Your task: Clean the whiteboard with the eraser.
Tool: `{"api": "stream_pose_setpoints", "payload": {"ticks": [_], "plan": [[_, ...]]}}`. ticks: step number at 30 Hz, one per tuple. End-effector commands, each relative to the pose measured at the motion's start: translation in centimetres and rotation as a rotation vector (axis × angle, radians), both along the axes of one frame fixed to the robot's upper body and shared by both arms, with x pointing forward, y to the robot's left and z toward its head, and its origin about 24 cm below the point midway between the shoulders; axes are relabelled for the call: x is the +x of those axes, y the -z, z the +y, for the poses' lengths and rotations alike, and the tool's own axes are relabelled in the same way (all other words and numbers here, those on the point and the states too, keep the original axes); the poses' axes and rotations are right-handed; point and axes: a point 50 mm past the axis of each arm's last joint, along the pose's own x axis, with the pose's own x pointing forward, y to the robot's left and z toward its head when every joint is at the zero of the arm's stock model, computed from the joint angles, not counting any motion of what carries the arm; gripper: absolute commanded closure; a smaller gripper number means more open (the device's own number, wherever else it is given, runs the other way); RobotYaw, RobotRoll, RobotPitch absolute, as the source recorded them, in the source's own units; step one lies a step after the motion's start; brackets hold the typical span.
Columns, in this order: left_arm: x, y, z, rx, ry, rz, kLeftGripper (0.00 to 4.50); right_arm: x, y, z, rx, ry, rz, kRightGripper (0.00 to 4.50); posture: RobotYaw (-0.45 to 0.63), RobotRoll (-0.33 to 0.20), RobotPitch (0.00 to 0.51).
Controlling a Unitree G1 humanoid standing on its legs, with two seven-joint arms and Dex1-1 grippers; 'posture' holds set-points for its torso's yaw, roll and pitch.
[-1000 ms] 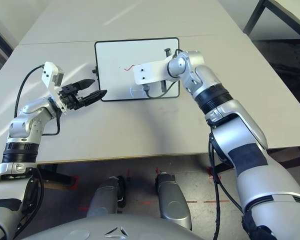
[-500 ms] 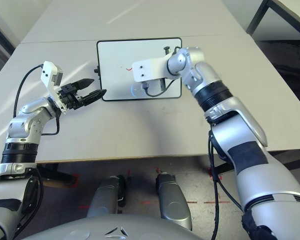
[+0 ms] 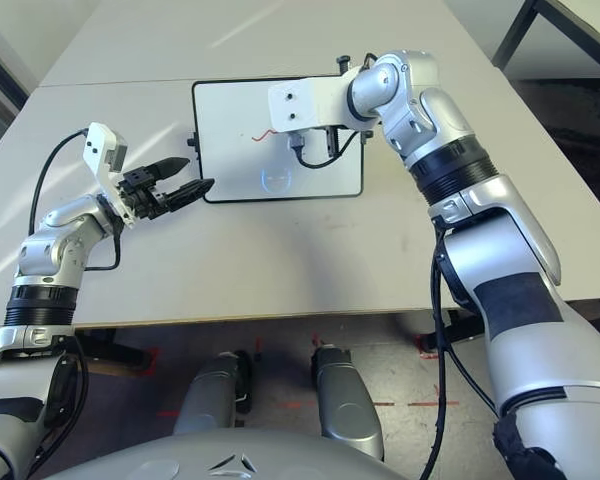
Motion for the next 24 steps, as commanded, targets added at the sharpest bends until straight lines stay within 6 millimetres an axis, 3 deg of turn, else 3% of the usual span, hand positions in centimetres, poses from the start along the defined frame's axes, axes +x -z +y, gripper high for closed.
{"api": "stream_pose_setpoints", "payload": {"ticks": [1, 24], "plan": [[0.1, 0.2, 0.0, 0.010, -0.002, 0.005, 0.00, 0.6, 0.2, 0.3, -0.021, 0.012, -0.020, 4.43, -0.15, 0.000, 0.116], [-0.7, 0.4, 0.9, 0.012, -0.042, 0.004, 0.00, 2.0, 3.2, 1.6, -0.080, 0.038, 0.006, 4.43, -0.10, 0.000, 0.121]]}}
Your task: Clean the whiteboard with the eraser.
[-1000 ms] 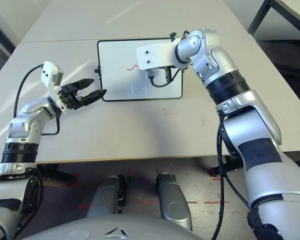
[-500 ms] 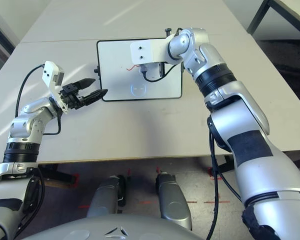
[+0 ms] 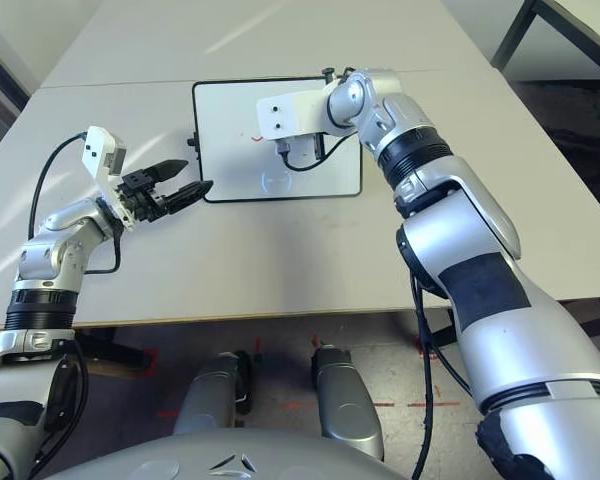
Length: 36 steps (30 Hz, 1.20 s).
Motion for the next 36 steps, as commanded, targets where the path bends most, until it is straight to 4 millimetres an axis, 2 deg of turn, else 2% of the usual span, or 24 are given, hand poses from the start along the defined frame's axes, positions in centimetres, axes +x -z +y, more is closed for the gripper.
{"api": "stream_pose_setpoints", "payload": {"ticks": [1, 14, 27, 36], "plan": [[-0.3, -0.2, 0.5, 0.013, -0.017, -0.007, 0.00, 0.1, 0.6, 0.4, -0.034, 0.006, 0.009, 4.43, -0.10, 0.000, 0.121], [-0.4, 0.0, 0.3, 0.008, -0.019, -0.002, 0.00, 0.2, 0.0, 1.3, -0.114, 0.013, -0.042, 4.43, -0.09, 0.000, 0.123], [-0.6, 0.2, 0.2, 0.005, -0.022, 0.002, 0.00, -0.5, -0.3, 3.7, -0.126, -0.054, -0.044, 4.43, -0.08, 0.000, 0.124], [-0.8, 0.5, 0.1, 0.001, -0.024, 0.009, 0.00, -1.1, 0.4, 5.7, -0.160, -0.117, -0.048, 4.43, -0.08, 0.000, 0.127]]}}
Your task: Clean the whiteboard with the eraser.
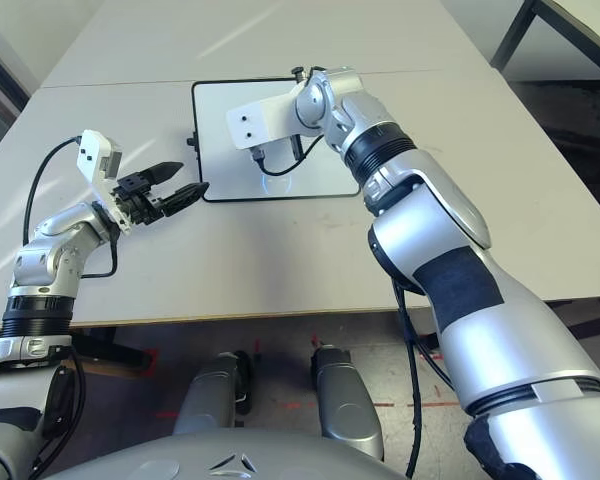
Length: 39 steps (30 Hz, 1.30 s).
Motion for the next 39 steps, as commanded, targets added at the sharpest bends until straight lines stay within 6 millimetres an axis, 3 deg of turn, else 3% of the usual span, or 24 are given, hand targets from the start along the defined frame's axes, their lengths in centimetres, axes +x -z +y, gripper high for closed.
{"api": "stream_pose_setpoints", "payload": {"ticks": [1, 13, 39], "plan": [[-0.3, 0.3, -0.2, 0.001, 0.006, 0.010, 0.00, -0.5, 0.7, 1.2, -0.025, -0.035, 0.013, 4.43, -0.08, 0.000, 0.128], [-0.4, 0.6, -0.4, -0.003, 0.008, 0.015, 0.00, -0.7, 0.8, 2.4, -0.057, -0.056, -0.017, 4.43, -0.07, 0.000, 0.130], [0.0, 0.4, -0.6, -0.006, 0.018, 0.010, 0.00, 0.6, 1.7, -3.5, -0.236, 0.067, -0.023, 4.44, -0.10, 0.000, 0.127]]}}
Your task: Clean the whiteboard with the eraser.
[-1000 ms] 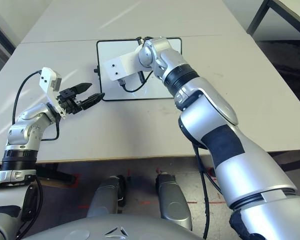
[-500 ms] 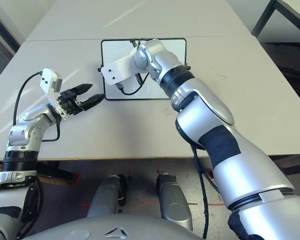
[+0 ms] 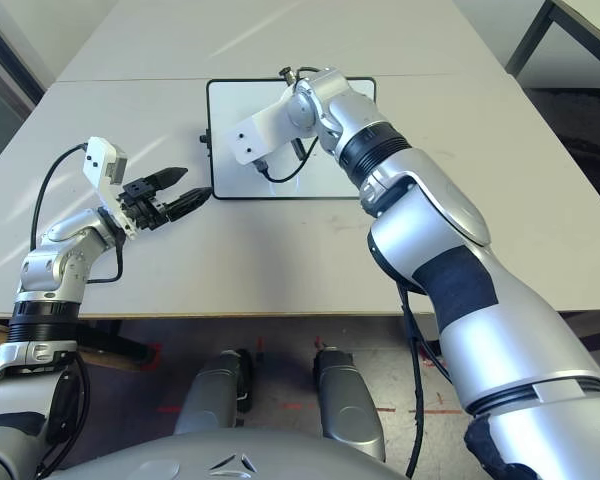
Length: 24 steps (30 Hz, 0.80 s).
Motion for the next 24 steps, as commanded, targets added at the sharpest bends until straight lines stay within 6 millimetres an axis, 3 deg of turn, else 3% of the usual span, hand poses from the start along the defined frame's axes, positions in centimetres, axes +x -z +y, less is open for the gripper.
{"api": "stream_pose_setpoints", "payload": {"ticks": [1, 10, 24], "plan": [[0.1, -0.1, -0.1, 0.015, 0.011, 0.001, 0.00, 0.4, 1.9, -2.5, -0.062, 0.080, 0.060, 4.44, -0.10, 0.000, 0.127], [0.3, -0.3, -0.2, 0.017, 0.015, -0.002, 0.00, 0.3, 2.1, -3.5, -0.080, 0.089, 0.084, 4.44, -0.11, 0.000, 0.127], [0.2, -0.3, -0.1, 0.018, 0.012, 0.001, 0.00, -0.4, 1.6, 0.1, -0.008, 0.001, 0.066, 4.45, -0.10, 0.000, 0.132]]}}
